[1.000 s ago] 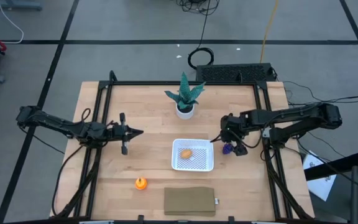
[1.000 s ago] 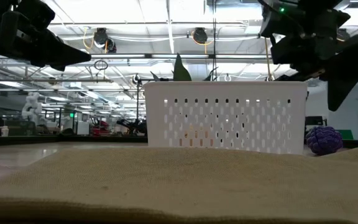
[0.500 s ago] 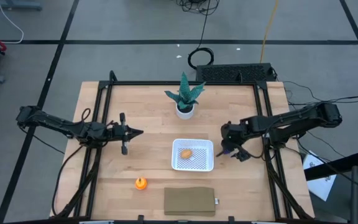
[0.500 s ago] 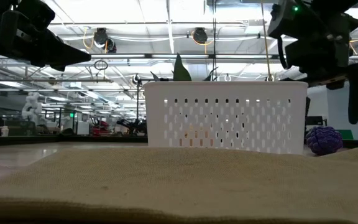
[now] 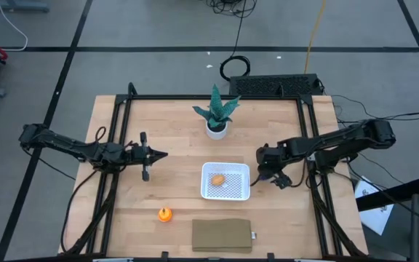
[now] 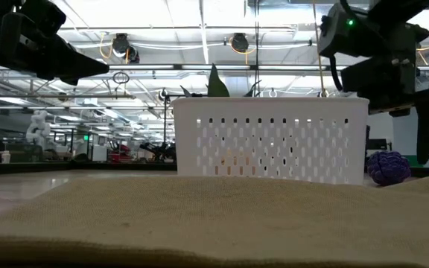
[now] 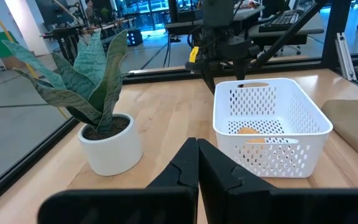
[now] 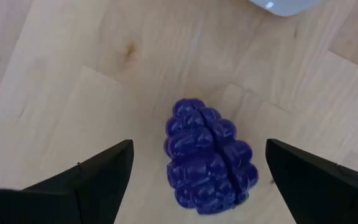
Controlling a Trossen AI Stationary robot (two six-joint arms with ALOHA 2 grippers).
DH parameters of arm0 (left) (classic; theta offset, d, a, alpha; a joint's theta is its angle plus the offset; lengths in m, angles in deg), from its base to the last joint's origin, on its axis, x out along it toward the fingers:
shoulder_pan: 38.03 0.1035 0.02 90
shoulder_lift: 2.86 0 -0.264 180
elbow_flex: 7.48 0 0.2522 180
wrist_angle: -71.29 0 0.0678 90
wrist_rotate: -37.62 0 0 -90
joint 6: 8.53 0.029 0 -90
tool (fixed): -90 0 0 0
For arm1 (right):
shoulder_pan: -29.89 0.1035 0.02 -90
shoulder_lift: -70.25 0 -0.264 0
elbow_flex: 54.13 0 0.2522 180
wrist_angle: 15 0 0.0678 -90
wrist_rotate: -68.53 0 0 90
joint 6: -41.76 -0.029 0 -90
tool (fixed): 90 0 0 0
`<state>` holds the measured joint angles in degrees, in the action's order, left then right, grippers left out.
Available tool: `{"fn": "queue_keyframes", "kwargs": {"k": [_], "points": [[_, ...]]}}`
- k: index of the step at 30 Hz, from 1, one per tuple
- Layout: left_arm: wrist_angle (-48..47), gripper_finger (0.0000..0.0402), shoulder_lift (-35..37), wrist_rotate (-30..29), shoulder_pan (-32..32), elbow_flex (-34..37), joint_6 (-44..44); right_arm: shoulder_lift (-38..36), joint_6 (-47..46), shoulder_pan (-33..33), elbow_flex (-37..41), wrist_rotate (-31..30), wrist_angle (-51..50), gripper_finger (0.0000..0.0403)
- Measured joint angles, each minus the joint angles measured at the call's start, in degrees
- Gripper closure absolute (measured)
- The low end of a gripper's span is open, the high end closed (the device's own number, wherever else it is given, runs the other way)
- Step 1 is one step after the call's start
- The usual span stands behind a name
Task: Pick and placing Produce into tupperware
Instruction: Put the grapes in the white bin
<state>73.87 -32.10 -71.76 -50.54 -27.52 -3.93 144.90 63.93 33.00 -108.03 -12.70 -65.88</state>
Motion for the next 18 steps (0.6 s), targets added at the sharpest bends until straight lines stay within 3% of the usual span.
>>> {"fn": "queue_keyframes", "kwargs": {"k": [18], "points": [[-0.31, 0.0401, 0.0, -0.02, 0.0, 0.0, 0.65, 8.74, -5.05, -0.04, -0.26, -1.86, 1.52, 0.0057]]}}
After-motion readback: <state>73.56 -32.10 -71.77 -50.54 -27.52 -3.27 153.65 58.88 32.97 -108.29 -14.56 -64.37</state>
